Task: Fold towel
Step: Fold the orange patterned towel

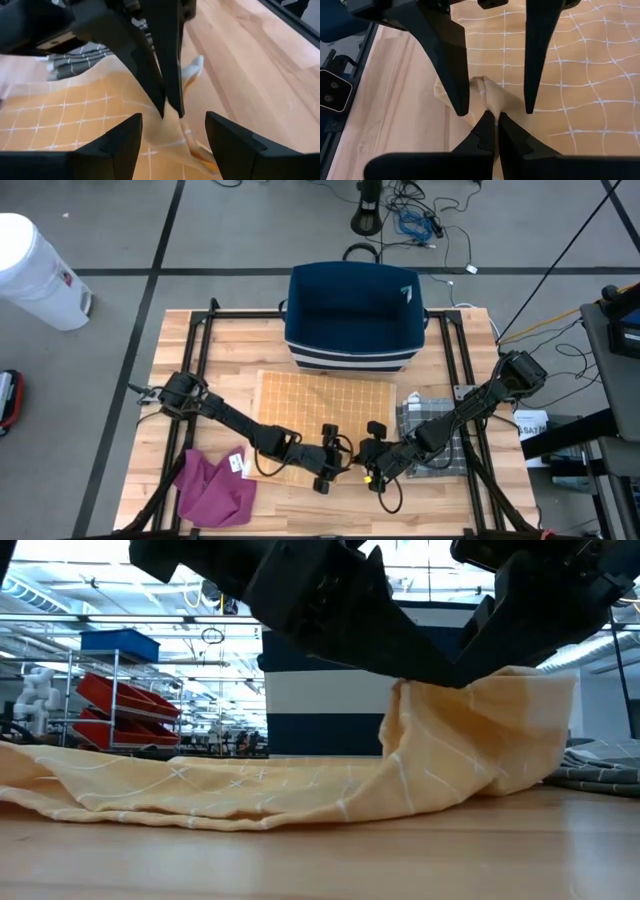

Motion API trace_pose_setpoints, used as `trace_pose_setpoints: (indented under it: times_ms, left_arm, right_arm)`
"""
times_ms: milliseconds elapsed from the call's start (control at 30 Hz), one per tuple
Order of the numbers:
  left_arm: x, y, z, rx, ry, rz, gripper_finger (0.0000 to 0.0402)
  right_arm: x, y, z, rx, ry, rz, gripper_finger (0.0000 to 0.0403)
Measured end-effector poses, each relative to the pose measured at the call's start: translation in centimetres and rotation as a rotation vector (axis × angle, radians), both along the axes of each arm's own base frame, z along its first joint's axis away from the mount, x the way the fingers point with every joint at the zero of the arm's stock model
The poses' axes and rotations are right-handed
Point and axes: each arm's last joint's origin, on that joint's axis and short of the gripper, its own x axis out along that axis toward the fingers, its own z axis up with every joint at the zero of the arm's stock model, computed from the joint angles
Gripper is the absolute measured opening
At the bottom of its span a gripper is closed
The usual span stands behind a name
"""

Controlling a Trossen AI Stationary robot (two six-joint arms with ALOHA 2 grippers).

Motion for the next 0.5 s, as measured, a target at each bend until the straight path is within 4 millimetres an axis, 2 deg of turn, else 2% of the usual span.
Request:
trace_pose_setpoints:
  times_ms: [233,333,500]
  left_arm:
    - [-0.05,0.22,-0.10,0.058,0.002,0.042,0.0215]
    - [-0.04,0.39,-0.15,0.082,0.005,0.052,0.0179]
    - [-0.05,0.50,-0.22,0.139,0.012,0.027,0.0091]
  right_arm:
    - [0.16,-0.12,0.14,0.008,-0.012,-0.005,0.0000]
    - [0.22,-0.02,0.37,0.024,-0.025,0.017,0.0000]
    - [0.31,0.02,0.50,0.027,-0.039,0.023,0.0000]
